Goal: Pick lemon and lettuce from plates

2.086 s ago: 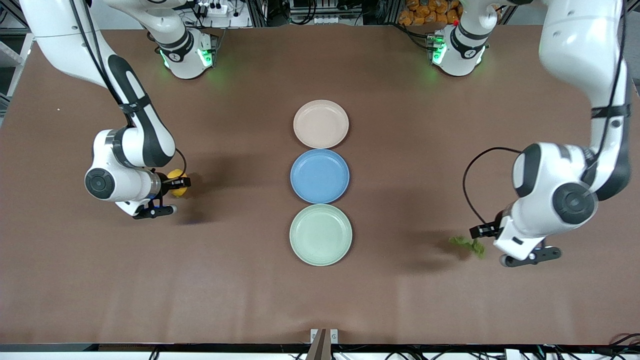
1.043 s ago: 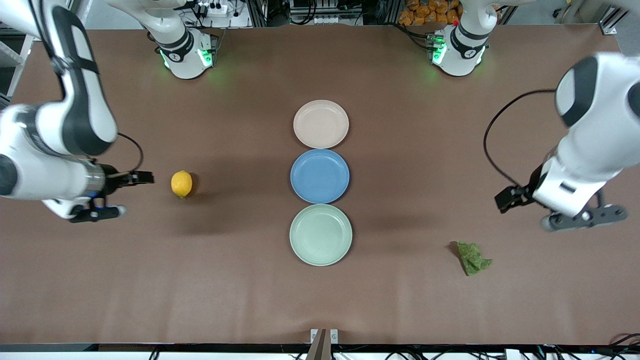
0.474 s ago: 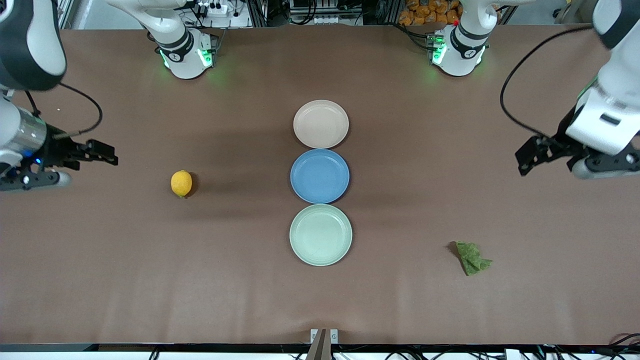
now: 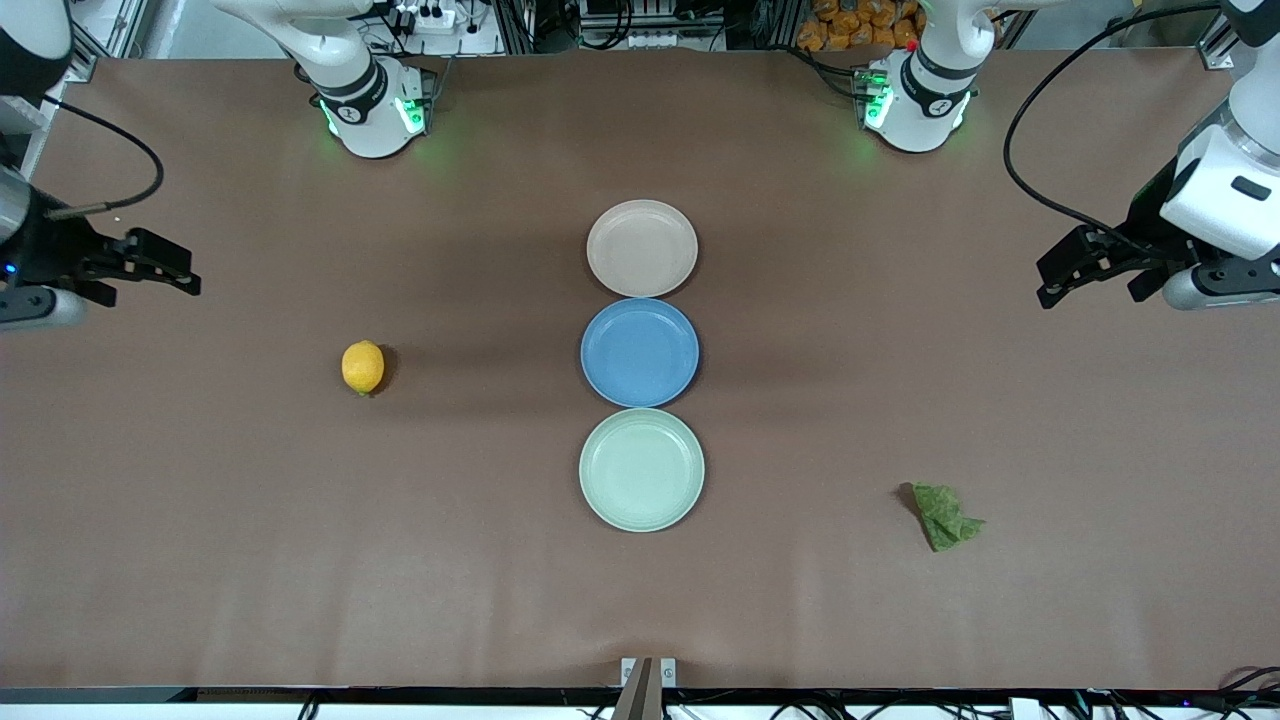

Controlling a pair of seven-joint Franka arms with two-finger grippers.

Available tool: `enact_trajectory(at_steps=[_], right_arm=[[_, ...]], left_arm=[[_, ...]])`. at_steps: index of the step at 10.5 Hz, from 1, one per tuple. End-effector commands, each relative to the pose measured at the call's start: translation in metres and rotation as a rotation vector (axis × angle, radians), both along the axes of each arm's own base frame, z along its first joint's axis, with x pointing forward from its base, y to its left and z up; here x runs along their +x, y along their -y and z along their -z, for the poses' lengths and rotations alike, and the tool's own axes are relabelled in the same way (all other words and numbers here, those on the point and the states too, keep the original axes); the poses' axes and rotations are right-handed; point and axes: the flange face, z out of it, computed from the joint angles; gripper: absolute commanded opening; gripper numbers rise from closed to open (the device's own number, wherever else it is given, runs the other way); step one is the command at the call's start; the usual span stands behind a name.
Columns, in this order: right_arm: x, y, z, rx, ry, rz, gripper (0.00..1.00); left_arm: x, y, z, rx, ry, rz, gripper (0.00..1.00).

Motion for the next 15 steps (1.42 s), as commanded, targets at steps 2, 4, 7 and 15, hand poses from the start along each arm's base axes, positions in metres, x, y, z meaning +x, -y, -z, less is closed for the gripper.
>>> enact_trajectory(at_steps=[2, 4, 7, 15], right_arm=[[-0.013, 0.001, -0.021, -0.046, 0.032, 0.0, 1.0], [-0.018, 0.003, -0.028, -0.049, 0.044, 0.004, 1.0], [-0.026, 0.006, -0.027, -0.05, 0.047, 0.011, 1.0], [-0.027, 0.007, -0.021, -0.078, 0.056, 0.006, 1.0]], left_arm=[[-0.005, -0.005, -0.01, -0.025, 0.007, 0.037, 1.0], [-0.005, -0.004, -0.011, -0.024, 0.009, 0.056, 1.0], [-0.005, -0.006, -0.012, -0.023, 0.009, 0.05, 1.0], [-0.006, -0.017, -0.009, -0.002, -0.016, 0.033, 1.0]])
